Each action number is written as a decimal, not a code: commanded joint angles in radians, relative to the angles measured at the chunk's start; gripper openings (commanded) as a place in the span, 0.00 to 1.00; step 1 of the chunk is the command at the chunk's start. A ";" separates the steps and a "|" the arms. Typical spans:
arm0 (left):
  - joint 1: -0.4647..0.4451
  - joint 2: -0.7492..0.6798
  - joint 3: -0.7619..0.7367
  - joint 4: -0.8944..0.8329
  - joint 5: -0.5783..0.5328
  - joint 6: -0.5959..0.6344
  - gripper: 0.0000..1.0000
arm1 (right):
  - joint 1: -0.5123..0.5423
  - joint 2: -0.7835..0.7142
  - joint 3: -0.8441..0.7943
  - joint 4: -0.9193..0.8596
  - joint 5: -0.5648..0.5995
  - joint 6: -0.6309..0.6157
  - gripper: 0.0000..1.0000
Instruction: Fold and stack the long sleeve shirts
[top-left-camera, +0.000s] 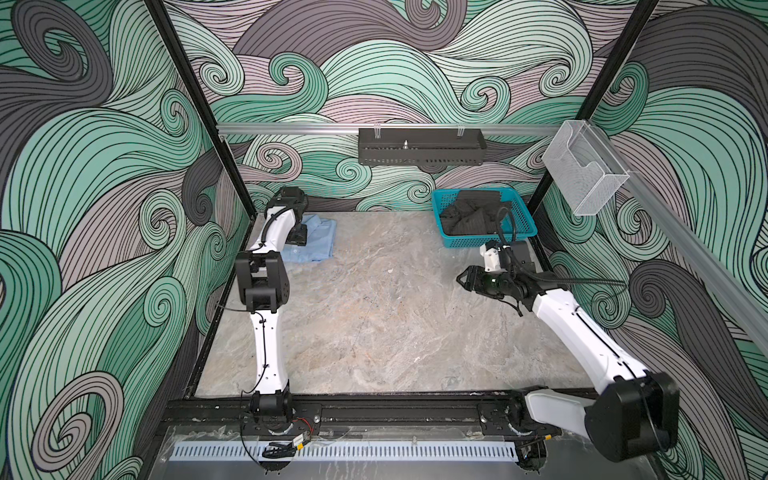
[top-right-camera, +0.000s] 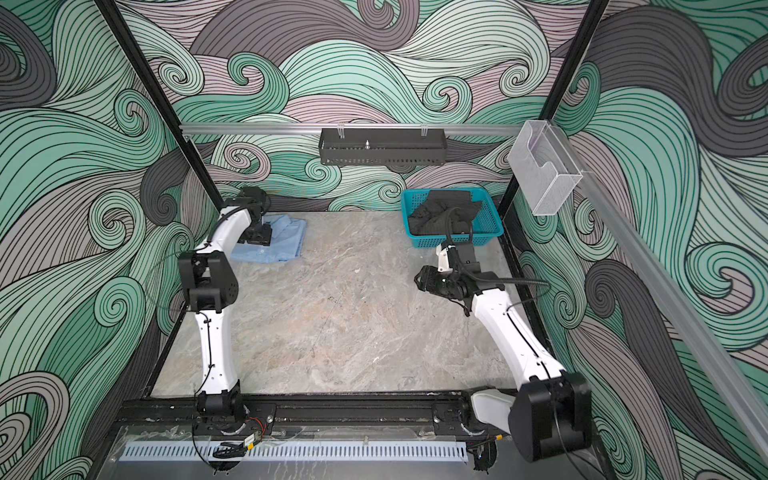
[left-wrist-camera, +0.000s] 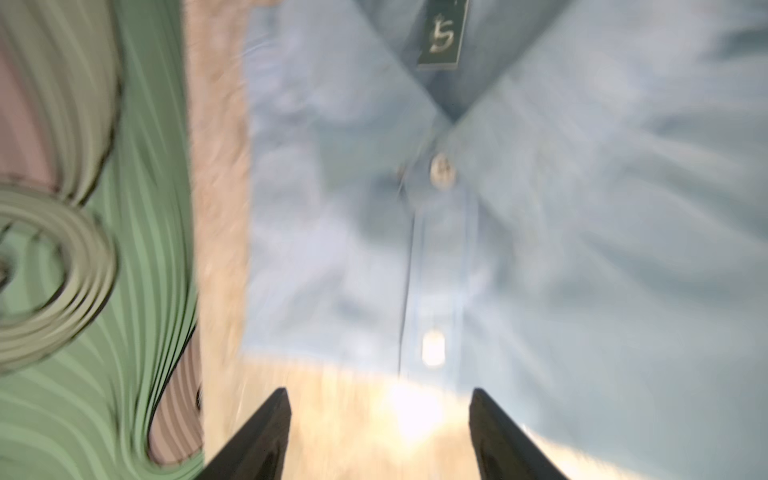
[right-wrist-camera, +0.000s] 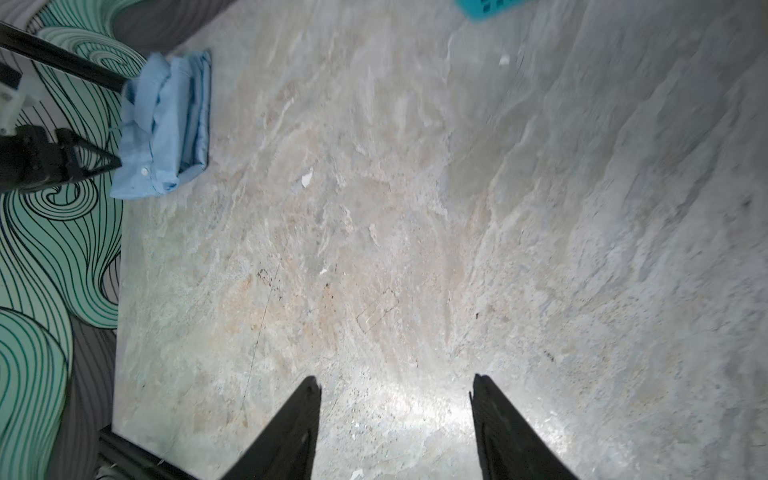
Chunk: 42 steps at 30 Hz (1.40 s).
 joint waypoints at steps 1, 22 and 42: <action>0.003 -0.448 -0.311 0.325 0.050 -0.059 0.72 | 0.000 -0.148 -0.194 0.361 0.202 -0.084 0.63; -0.004 -1.024 -1.528 1.213 -0.143 -0.404 0.76 | -0.081 0.198 -0.579 1.285 0.606 -0.420 0.99; -0.001 -0.634 -1.551 1.628 0.039 -0.093 0.73 | -0.154 0.390 -0.509 1.321 0.395 -0.404 0.99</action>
